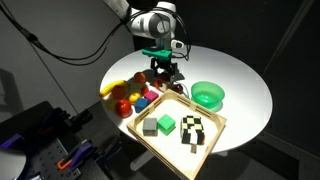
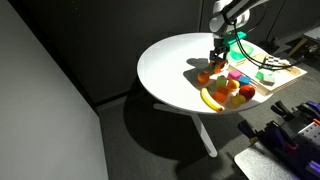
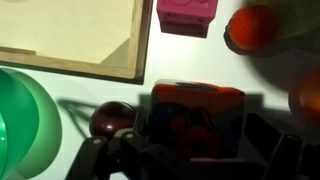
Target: Put the orange pushy cube in the crate
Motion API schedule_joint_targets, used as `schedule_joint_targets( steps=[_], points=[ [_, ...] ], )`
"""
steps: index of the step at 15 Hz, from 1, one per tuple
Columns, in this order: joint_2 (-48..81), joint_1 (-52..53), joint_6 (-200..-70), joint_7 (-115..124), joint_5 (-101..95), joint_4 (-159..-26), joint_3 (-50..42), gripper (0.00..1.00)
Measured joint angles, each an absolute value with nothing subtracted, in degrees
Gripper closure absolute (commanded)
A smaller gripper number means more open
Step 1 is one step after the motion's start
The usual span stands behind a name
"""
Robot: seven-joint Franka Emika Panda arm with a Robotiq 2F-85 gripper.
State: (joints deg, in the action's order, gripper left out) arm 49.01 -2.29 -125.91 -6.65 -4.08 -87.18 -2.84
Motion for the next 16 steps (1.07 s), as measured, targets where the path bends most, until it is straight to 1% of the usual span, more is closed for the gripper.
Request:
schedule_joint_targets(
  steps=[1, 2, 4, 6, 7, 8, 11, 12, 13, 15, 16],
  points=[
    [49.01, -2.47, -125.91, -6.96, -4.08, -87.40, -2.68, 0.25],
    [49.01, -2.65, -125.91, -7.16, -4.08, -87.63, -2.52, 0.26],
    [49.01, -3.13, -125.91, -7.77, -4.05, -88.07, -2.10, 0.43],
    [48.76, -3.66, -125.90, -8.54, -4.03, -88.15, -1.69, 0.56],
    [48.56, -3.92, -125.90, -8.95, -4.02, -88.28, -1.49, 0.61],
    [48.39, -4.15, -125.90, -9.22, -4.01, -88.45, -1.32, 0.63],
    [48.14, -4.57, -125.90, -9.65, -4.01, -88.76, -1.06, 0.77],
    [48.10, -4.62, -125.90, -9.70, -4.01, -88.79, -1.04, 0.80],
    [48.06, -4.65, -125.90, -9.72, -4.01, -88.82, -1.04, 0.80],
    [47.90, -4.74, -125.91, -9.76, -4.01, -88.96, -1.04, 0.86],
    [47.68, -4.80, -125.94, -9.76, -4.01, -89.14, -1.04, 0.86]
  ],
)
